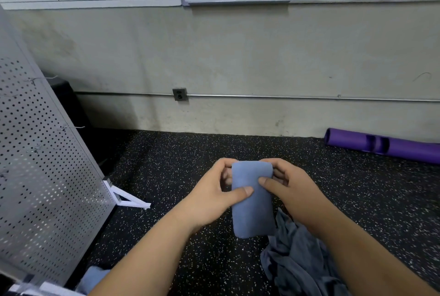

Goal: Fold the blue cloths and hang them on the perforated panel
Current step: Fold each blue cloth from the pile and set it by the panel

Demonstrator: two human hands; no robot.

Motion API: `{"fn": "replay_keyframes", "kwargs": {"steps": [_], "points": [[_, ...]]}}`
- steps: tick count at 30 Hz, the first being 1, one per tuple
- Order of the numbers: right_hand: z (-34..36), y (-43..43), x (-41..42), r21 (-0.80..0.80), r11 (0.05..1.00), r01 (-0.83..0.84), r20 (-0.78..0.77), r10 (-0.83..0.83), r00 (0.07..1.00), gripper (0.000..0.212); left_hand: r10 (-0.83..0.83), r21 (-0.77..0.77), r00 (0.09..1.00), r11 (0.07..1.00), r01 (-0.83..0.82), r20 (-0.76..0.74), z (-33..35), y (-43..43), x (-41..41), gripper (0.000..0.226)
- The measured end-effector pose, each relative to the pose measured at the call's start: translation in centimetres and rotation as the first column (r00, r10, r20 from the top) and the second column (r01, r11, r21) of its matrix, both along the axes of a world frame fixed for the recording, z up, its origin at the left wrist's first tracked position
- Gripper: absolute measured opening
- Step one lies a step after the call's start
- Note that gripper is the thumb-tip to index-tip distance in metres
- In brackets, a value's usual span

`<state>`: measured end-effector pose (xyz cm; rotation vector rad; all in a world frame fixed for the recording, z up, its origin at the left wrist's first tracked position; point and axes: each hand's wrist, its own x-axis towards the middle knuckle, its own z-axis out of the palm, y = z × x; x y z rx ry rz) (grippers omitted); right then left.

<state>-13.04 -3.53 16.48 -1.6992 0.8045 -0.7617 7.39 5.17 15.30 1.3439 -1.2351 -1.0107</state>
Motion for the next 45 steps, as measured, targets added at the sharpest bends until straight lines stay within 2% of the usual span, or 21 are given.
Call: {"fn": "replay_keyframes", "kwargs": {"steps": [2,6,8,12,14,18,23,27,30,36,41,45], "points": [[0.0,0.1,0.1,0.065,0.998,0.021,0.039,-0.024,0.999,0.027,-0.047,0.066,0.999,0.997,0.049,-0.022,-0.2,0.1,-0.1,0.055],[0.1,0.3,0.4,0.163,0.985,0.057,0.134,-0.079,0.988,0.027,-0.043,0.109,0.999,0.993,0.045,-0.026,-0.4,0.0,-0.3,0.051],[0.0,0.4,0.6,0.141,0.988,0.058,0.128,-0.076,0.989,0.036,0.012,0.09,0.999,0.996,-0.008,-0.045,-0.5,-0.1,-0.3,0.05],[-0.6,0.3,0.6,0.105,0.994,-0.036,0.023,0.034,0.999,0.067,0.154,0.06,0.976,0.987,-0.146,-0.156,-0.4,-0.4,-0.2,0.044],[-1.3,0.3,0.7,0.104,0.994,-0.044,-0.003,0.044,0.999,0.073,0.212,0.054,0.96,0.977,-0.206,-0.184,-0.5,-0.5,-0.2,0.044],[-2.1,0.2,1.3,0.094,0.994,0.062,0.041,-0.066,0.997,0.049,0.247,0.049,0.951,0.969,-0.243,-0.183,-0.7,-0.6,-0.8,0.052],[-2.8,0.1,1.7,0.082,0.985,0.152,0.011,-0.154,0.988,0.032,0.14,0.021,0.973,0.99,-0.138,-0.184,-1.0,-0.4,-0.6,0.076],[-2.8,0.1,1.8,0.067,0.985,0.16,0.008,-0.161,0.987,0.019,0.162,-0.003,0.965,0.986,-0.167,-0.207,-1.2,-0.4,-0.4,0.059],[-2.8,0.1,2.0,0.027,0.986,0.162,-0.03,-0.161,0.987,0.012,0.182,0.005,0.973,0.983,-0.183,-0.143,-1.1,-0.4,-0.7,0.042],[-2.7,0.9,2.3,-0.229,0.934,0.274,-0.182,-0.318,0.931,0.012,0.22,-0.031,0.964,0.973,-0.227,-0.147,-0.9,-0.5,-1.0,0.018],[-2.4,1.4,3.0,-0.097,0.955,0.28,-0.065,-0.286,0.956,0.006,0.231,-0.069,0.966,0.968,-0.24,-0.12,-1.1,-0.7,-0.8,0.024],[-1.9,1.9,3.3,-0.062,0.969,0.238,-0.019,-0.24,0.971,0.008,0.234,-0.08,0.963,0.966,-0.246,-0.136,-1.0,-0.6,-0.6,0.028]]}}
